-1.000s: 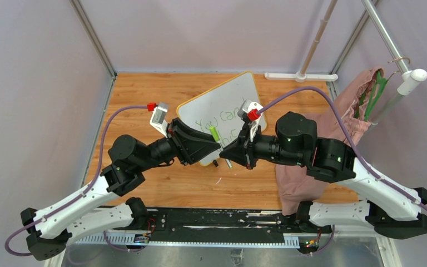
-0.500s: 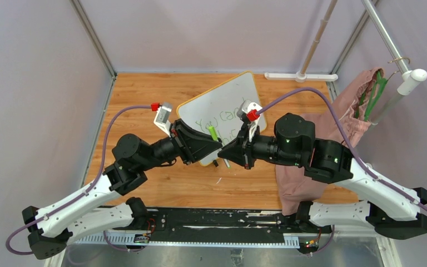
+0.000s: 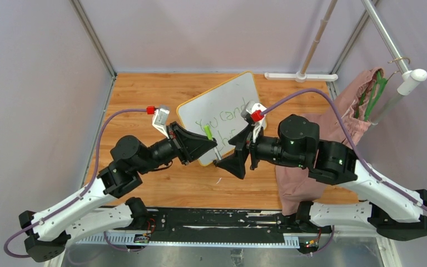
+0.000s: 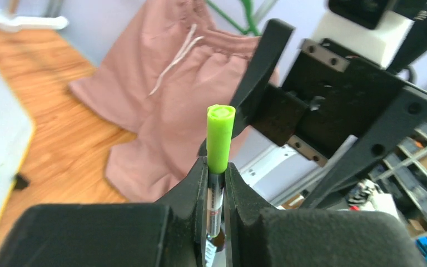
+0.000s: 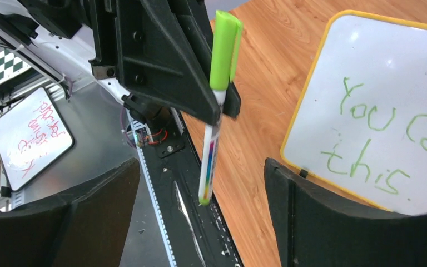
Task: Write a sentence on the whiteboard
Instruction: Close the whiteboard marker at the center of the board, then place the whiteboard marker at the center of the board.
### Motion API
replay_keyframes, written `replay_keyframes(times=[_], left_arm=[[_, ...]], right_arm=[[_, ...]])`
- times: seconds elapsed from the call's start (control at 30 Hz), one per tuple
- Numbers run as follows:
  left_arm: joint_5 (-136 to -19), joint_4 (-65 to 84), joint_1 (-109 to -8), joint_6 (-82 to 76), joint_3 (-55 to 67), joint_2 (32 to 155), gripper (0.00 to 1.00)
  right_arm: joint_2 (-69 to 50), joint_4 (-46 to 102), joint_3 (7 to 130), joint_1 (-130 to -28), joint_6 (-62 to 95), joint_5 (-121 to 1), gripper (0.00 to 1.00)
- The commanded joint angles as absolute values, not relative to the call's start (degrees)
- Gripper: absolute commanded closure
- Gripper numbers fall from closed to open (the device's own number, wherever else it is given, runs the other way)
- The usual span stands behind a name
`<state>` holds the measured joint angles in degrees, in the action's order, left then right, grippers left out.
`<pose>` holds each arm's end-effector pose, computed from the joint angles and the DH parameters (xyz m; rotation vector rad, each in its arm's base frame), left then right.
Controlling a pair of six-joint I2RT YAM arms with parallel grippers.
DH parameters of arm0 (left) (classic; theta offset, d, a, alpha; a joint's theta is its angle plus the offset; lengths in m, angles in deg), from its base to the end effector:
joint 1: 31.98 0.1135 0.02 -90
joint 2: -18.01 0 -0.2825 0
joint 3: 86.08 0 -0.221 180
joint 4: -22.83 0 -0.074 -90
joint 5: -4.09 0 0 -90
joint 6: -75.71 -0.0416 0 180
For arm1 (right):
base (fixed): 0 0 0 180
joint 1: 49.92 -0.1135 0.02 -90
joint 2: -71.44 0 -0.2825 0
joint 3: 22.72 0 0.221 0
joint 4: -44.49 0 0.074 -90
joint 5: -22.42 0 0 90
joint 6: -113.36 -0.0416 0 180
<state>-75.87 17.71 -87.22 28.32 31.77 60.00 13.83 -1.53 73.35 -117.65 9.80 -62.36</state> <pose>0.0673 -0.1097 0.4085 0.3312 1.4517 -1.5398 0.0557 0.1459 0.4743 -0.9010 1.6008 1.1109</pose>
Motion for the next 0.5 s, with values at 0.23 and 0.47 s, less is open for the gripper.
replay_keyframes(times=[0.23,0.47], left_arm=[[-109.64,-35.84,-87.39,8.24,9.21,62.00,1.00],[-127.54,-54.69,-80.41,-1.49,2.13,70.93,1.00]], right_arm=[[28.64,-5.54,63.23,-117.14,9.30,-78.46,0.11],[34.45,-4.49,57.91,-117.09,9.97,-84.81,0.11]])
